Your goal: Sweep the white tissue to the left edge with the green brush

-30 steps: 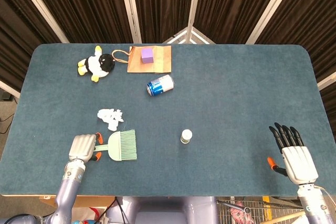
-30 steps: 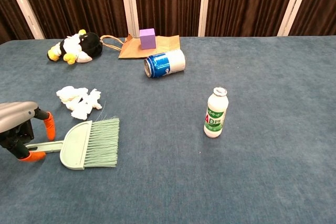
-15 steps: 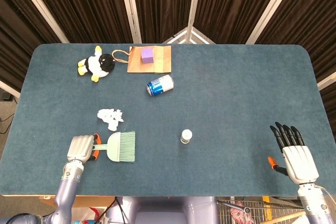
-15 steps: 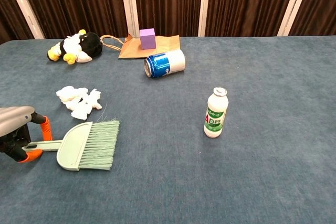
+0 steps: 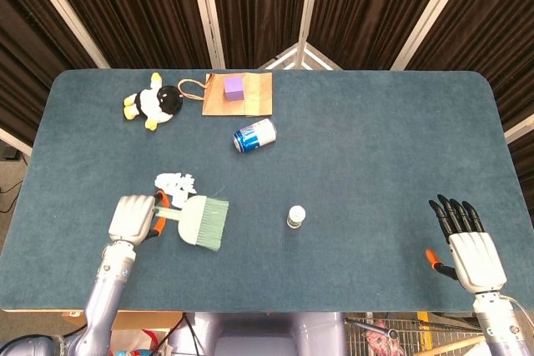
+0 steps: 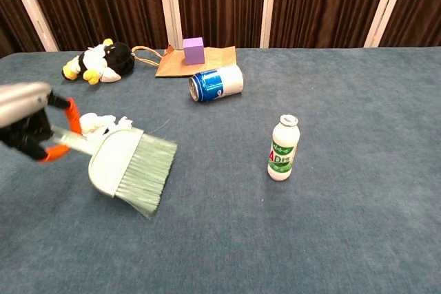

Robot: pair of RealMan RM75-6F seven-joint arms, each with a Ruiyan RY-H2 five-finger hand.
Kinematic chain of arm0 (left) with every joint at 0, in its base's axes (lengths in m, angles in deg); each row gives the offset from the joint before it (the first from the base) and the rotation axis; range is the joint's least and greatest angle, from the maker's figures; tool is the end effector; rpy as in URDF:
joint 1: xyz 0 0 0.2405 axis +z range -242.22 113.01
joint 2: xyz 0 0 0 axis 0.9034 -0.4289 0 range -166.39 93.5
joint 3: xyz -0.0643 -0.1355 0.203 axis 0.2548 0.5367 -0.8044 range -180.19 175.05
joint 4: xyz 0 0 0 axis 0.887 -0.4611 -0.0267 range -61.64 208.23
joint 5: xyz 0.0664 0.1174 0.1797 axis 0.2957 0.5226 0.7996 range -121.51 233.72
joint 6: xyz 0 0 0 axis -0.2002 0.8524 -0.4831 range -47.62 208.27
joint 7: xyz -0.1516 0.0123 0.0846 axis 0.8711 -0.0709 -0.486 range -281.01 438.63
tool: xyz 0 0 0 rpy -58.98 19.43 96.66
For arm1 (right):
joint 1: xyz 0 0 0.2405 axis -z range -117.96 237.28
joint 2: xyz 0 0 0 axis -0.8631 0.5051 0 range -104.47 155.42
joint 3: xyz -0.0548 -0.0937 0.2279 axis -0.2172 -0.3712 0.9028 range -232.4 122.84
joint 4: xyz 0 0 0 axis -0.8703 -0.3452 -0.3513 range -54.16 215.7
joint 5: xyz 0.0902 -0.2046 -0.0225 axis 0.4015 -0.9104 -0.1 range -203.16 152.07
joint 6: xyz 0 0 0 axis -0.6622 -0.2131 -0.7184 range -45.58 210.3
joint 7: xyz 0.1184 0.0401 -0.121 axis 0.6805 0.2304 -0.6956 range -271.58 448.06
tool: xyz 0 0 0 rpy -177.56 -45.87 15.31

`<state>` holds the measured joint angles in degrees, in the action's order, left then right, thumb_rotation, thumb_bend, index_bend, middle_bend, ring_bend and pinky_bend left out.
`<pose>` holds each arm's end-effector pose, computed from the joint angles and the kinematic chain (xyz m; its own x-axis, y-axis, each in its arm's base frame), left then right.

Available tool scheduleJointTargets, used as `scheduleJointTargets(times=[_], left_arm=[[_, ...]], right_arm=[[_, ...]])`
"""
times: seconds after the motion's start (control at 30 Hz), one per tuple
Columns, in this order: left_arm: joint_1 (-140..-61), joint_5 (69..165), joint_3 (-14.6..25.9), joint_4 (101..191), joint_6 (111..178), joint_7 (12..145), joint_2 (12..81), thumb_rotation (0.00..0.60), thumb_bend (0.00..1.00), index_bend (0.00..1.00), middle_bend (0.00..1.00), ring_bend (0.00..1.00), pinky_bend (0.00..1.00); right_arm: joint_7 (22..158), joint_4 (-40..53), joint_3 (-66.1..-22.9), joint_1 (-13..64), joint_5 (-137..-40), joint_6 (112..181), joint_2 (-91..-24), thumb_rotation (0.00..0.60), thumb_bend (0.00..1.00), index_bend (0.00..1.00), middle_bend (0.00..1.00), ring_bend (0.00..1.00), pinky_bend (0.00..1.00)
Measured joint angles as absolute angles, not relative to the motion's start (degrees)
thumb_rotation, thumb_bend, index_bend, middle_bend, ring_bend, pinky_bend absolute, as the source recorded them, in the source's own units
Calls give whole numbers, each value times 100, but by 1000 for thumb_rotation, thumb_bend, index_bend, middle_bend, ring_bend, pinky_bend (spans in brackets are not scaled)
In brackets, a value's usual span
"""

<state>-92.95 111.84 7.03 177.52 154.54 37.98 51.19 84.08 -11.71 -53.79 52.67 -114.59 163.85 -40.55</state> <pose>-0.1654 0.2987 -0.0076 0.4246 0.2203 0.8782 0.9054 -0.0940 -0.4141 -0.3000 -0.2144 0.1138 0.4406 -0.0787 0.8943 -0.8958 -0.1035 0.4322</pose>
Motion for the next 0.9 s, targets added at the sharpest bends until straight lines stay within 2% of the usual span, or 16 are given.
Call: scheduleJointTargets(times=[0.23,0.47,0.7,0.9], left_arm=[[-9811,10747,1260,17826,15407,3221,5109,600,664,688,1000,1000,1000],[-10307,9875,1554,17286,15144,2810,5335,600,721,690,1000,1000,1000],[-10454,9555,1472,16734,14986,2858,5457,600,740,691,1000,1000,1000],[-10216,9581,1287,16619,15024,3133,5080,600,744,693,1000,1000,1000]], right_arm=[[8471,-1193,-5358,5265,-11404,16364,-4034,600,321,0,0,0,10],[8562,-1180,-5335,5249,-11334,16307,-4017,600,322,0,0,0,11],[8555,-1192,-5331,5245,-11307,16284,-4015,600,321,0,0,0,11],[8484,-1226,-5363,5263,-11361,16315,-4012,600,321,0,0,0,10]])
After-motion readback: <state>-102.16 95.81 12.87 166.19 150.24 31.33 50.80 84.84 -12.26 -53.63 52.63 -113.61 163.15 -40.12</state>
